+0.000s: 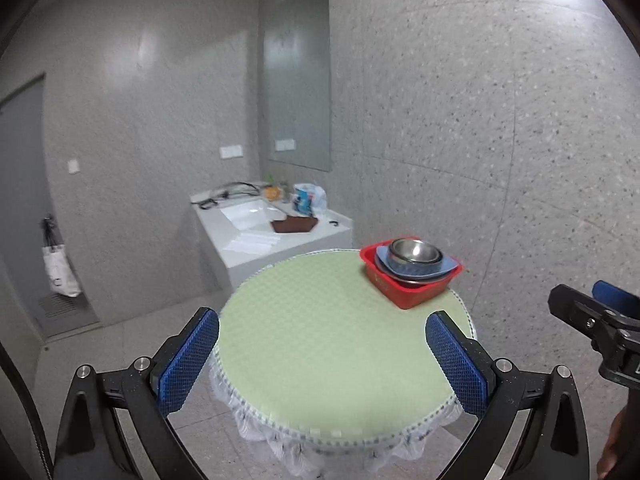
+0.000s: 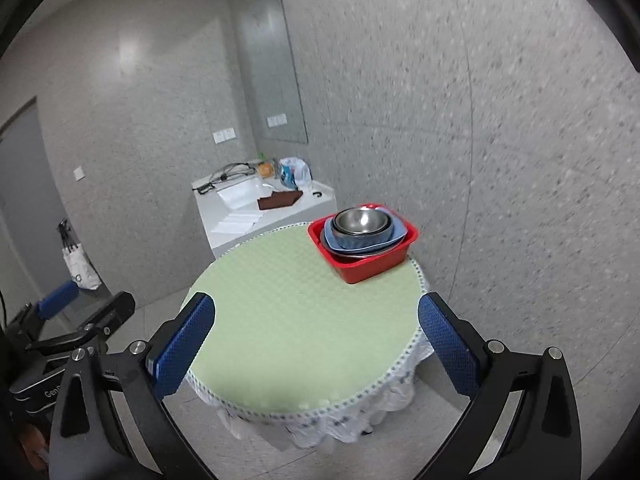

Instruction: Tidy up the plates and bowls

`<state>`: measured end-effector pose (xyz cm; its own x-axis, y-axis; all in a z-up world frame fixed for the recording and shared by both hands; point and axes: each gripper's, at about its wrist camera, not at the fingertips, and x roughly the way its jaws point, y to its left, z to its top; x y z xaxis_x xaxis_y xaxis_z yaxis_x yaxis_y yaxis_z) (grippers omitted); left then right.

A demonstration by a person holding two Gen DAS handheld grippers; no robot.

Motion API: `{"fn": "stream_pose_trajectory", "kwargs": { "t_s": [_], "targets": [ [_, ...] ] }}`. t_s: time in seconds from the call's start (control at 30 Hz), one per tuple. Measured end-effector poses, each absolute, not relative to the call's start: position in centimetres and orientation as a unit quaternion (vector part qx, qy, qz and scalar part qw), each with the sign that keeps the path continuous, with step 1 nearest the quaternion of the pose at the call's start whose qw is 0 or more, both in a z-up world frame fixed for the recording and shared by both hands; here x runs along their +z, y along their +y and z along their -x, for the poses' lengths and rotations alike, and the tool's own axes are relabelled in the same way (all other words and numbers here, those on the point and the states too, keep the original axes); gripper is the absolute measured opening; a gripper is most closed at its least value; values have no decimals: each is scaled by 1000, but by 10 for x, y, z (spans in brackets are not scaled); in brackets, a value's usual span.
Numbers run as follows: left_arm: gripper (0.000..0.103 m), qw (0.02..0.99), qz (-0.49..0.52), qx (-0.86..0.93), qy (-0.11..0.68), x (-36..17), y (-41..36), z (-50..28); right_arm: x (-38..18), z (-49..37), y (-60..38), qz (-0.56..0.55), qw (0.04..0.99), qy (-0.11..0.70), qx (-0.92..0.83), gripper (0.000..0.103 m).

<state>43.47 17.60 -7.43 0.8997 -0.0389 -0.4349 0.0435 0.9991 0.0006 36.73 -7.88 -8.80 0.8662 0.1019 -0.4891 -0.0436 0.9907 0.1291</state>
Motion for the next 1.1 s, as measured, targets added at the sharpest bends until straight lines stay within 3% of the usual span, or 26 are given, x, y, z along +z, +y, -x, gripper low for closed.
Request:
{"fn": "stream_pose_trajectory", "kwargs": {
  "t_s": [0.53,0.77,1.1],
  "targets": [
    [102,985,31,26,165,-62,83,-170,-76,-200,-120,-13,968,216,129,103],
    [102,992,31,19,121,-54,71,-101,-58,-148,-124,-10,979,165,118,103],
    [102,994,33,7,107,-60,62,-63,-48,-104,-125,-4,988,128,88,103]
  ]
}}
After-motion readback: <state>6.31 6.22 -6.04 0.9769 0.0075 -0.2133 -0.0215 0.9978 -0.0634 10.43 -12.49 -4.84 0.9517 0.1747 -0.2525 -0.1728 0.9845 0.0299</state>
